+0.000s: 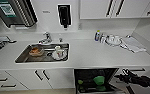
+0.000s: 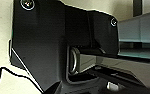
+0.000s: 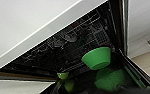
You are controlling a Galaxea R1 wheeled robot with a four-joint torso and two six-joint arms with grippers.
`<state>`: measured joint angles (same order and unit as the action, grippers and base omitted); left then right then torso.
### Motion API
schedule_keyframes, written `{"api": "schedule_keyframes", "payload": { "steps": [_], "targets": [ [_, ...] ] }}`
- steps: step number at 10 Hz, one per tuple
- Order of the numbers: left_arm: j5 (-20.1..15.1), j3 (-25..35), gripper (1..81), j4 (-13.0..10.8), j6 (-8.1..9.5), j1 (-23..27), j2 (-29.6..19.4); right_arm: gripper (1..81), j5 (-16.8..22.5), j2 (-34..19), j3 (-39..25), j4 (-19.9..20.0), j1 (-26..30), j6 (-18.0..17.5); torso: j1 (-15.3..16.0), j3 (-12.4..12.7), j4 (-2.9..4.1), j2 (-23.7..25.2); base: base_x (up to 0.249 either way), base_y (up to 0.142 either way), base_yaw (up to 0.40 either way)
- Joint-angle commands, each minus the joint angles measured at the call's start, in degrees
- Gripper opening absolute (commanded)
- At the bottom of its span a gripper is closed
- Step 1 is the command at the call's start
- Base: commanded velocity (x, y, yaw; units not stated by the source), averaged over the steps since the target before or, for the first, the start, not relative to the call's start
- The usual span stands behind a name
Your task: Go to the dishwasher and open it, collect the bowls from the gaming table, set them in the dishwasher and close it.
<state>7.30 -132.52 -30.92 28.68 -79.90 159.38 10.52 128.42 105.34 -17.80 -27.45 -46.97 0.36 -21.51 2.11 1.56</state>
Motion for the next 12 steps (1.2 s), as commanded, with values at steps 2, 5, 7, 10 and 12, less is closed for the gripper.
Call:
{"api": "schedule_keyframes", "payload": {
  "steps": [2,5,7,10,12],
  "targets": [
    [-1.2,-0.3,81.1,-1.0,-0.12,0.7,-0.9,81.1,5.5,-7.8,-8.7,0.9,9.3,-0.1,0.0,0.0,0.00,0.0,0.000,0.000,0.000],
    [-0.6,-0.3,81.1,-1.0,-0.12,0.7,-0.6,81.1,7.4,-18.2,-16.7,1.4,5.9,0.6,0.0,0.0,0.00,0.0,0.000,0.000,0.000],
    [0.5,-1.7,81.1,-0.8,-0.12,0.7,-0.5,81.1,7.8,-20.0,-18.2,1.3,0.5,0.8,0.0,0.0,0.00,0.0,0.000,0.000,0.000],
    [1.7,-8.0,81.1,-0.1,0.58,0.6,1.1,81.1,7.6,-19.8,-19.4,0.7,-8.4,1.2,0.0,0.0,0.00,0.0,0.000,0.000,0.000],
    [1.9,-12.3,81.1,1.8,0.67,0.7,3.1,81.1,6.3,-18.1,-17.9,-0.2,-15.4,2.1,0.0,0.0,0.00,0.0,0.000,0.000,0.000]
  ]
}}
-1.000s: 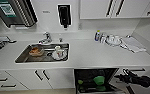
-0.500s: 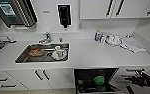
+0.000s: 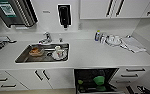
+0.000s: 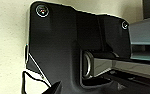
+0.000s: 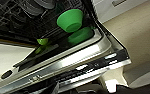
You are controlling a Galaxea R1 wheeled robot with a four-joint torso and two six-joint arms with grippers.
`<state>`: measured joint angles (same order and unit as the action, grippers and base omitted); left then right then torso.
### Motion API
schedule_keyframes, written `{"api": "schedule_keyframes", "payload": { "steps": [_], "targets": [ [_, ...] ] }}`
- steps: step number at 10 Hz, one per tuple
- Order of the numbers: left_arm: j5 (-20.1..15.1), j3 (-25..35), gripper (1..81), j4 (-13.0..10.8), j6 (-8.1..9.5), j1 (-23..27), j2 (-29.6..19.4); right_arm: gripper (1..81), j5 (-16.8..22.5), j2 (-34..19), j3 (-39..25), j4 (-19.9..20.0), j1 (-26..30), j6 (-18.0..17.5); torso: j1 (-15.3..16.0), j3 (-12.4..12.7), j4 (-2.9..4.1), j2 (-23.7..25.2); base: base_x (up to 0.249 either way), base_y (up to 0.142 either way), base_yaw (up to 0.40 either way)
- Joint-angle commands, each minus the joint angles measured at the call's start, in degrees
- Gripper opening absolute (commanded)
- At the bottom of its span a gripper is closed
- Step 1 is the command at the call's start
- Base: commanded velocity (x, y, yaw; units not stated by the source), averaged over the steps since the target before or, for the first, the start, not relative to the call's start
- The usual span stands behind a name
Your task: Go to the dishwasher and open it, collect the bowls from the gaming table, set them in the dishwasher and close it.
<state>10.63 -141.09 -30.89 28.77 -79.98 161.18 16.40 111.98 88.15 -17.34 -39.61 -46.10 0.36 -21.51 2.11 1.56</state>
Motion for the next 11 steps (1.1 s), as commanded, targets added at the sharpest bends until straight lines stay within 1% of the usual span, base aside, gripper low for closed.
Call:
{"api": "schedule_keyframes", "payload": {
  "steps": [1,2,3,4,5,7,8,9,11],
  "targets": [
    [-1.5,-5.4,81.1,2.4,0.59,0.7,2.3,81.1,-1.1,-0.5,0.9,-0.9,-5.6,1.2,0.0,0.0,0.00,0.0,0.000,0.000,0.000],
    [-1.6,-6.6,81.1,3.6,0.59,0.7,2.9,81.1,-1.9,0.4,1.8,-0.9,-7.8,1.3,0.0,0.0,0.00,0.0,0.000,0.000,0.000],
    [-1.7,-8.3,81.1,5.2,0.67,0.7,3.7,81.1,-2.3,2.1,2.9,-1.6,-9.7,1.3,0.0,0.0,0.00,0.0,0.000,0.000,0.000],
    [-1.6,-9.5,81.1,5.6,0.67,0.7,4.1,81.1,-2.4,4.3,4.3,-2.5,-12.1,1.3,0.0,0.0,0.00,0.0,0.000,0.000,0.000],
    [-1.7,-10.1,81.1,5.8,0.67,0.7,4.3,81.1,-3.5,7.0,6.8,-3.0,-14.1,1.3,3.7,0.0,0.00,5.7,0.000,0.000,0.000],
    [-1.7,-10.2,81.1,5.8,0.67,0.7,4.2,81.1,-4.6,11.1,10.4,-4.1,-17.7,1.3,4.3,0.0,0.00,6.8,0.000,0.000,0.000],
    [-1.7,-10.2,81.1,5.8,0.67,0.7,4.1,81.1,-6.5,11.4,11.1,-4.1,-18.7,1.3,5.1,0.0,0.00,8.1,0.000,0.000,0.000],
    [-1.7,-10.2,81.1,5.8,0.67,0.7,4.1,81.1,-6.8,11.6,10.8,-4.2,-19.3,1.3,6.4,0.0,0.00,10.3,0.000,0.000,0.000],
    [-1.6,-10.2,81.1,5.7,0.67,0.7,4.2,81.1,-6.9,13.5,12.2,-5.0,-20.7,1.4,9.0,0.0,0.00,14.4,0.000,0.000,0.000]
  ]
}}
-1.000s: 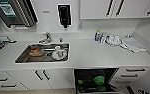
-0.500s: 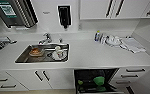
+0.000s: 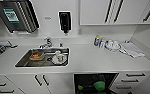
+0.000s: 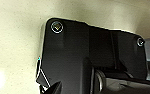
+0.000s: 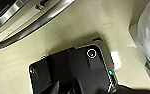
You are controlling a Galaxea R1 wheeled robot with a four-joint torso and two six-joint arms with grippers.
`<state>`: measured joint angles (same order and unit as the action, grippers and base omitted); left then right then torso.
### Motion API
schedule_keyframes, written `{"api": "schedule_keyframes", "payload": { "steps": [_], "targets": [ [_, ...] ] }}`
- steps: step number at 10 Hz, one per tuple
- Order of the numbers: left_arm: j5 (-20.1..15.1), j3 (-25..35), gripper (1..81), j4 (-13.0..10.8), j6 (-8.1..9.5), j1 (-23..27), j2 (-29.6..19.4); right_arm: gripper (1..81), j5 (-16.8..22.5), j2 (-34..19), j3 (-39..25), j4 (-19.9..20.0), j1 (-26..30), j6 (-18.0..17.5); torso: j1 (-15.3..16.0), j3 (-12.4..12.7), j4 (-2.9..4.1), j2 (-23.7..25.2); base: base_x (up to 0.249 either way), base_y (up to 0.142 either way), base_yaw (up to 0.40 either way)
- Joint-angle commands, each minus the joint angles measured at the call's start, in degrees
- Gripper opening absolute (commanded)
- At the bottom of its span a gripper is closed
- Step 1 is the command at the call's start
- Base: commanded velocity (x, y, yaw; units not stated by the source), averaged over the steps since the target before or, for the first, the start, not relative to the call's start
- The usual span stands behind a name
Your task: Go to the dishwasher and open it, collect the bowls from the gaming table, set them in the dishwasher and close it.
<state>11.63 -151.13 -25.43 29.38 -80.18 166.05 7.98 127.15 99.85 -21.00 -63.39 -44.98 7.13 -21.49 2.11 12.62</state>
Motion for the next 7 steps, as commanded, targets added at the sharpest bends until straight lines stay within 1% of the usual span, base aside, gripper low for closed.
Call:
{"api": "schedule_keyframes", "payload": {
  "steps": [1,3,5,7],
  "targets": [
    [-2.6,-0.1,81.1,0.2,-0.02,0.9,-0.5,81.1,1.5,-0.6,1.0,-1.8,2.3,0.3,3.5,0.0,0.00,5.4,0.000,0.000,0.000],
    [-2.6,-0.2,81.1,0.2,-0.02,0.9,-0.5,81.1,1.5,1.6,2.6,-3.1,0.6,0.5,6.2,0.0,0.00,9.7,0.000,0.000,0.000],
    [-2.5,-1.1,81.1,0.2,-0.02,0.9,-0.2,81.1,1.4,3.8,5.6,-3.1,-1.2,1.5,8.8,0.0,0.00,13.9,0.000,0.000,0.000],
    [-2.5,-2.3,81.1,0.2,-0.02,0.9,0.6,81.1,-0.6,4.8,7.5,-3.0,-2.9,2.4,11.5,0.1,0.00,18.2,0.000,0.000,0.000]
  ]
}}
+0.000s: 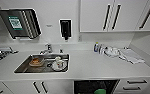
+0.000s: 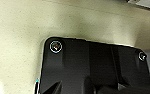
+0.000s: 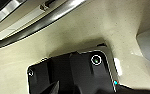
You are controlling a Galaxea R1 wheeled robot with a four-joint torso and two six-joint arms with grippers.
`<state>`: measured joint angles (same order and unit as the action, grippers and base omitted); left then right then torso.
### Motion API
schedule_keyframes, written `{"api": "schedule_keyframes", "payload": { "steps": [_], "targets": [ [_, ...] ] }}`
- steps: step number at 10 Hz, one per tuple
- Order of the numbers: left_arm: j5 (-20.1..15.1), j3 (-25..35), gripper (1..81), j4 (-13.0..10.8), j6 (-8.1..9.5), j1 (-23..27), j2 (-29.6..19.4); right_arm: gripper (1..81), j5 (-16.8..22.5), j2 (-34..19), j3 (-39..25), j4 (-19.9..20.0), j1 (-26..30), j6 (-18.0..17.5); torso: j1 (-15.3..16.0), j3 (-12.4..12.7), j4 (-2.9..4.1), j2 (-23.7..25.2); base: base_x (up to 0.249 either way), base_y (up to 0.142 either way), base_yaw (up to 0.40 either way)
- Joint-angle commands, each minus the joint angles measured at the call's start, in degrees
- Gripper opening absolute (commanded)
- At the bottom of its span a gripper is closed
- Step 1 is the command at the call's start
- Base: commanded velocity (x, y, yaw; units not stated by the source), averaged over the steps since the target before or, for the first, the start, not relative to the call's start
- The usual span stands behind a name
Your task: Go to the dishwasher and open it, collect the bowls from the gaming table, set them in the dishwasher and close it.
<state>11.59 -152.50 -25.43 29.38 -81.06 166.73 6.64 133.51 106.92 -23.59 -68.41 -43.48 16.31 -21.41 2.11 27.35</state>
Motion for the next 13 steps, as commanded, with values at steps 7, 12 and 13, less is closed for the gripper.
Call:
{"api": "schedule_keyframes", "payload": {
  "steps": [7,12,13],
  "targets": [
    [-2.5,-2.3,81.1,0.1,-0.11,1.8,0.7,81.1,0.4,2.4,6.3,-3.9,-3.4,4.9,11.5,0.1,0.00,18.3,0.000,0.000,0.000],
    [-2.5,-2.3,81.1,0.1,-0.11,1.8,0.7,81.1,0.5,5.7,9.9,-4.4,-4.1,4.9,18.0,0.1,0.00,28.8,0.000,0.000,0.000],
    [-2.4,-2.3,81.1,0.1,-0.11,1.8,0.8,81.1,0.5,5.7,10.7,-4.3,-4.1,4.9,19.3,0.1,0.00,30.8,0.000,0.000,0.000]
  ]
}}
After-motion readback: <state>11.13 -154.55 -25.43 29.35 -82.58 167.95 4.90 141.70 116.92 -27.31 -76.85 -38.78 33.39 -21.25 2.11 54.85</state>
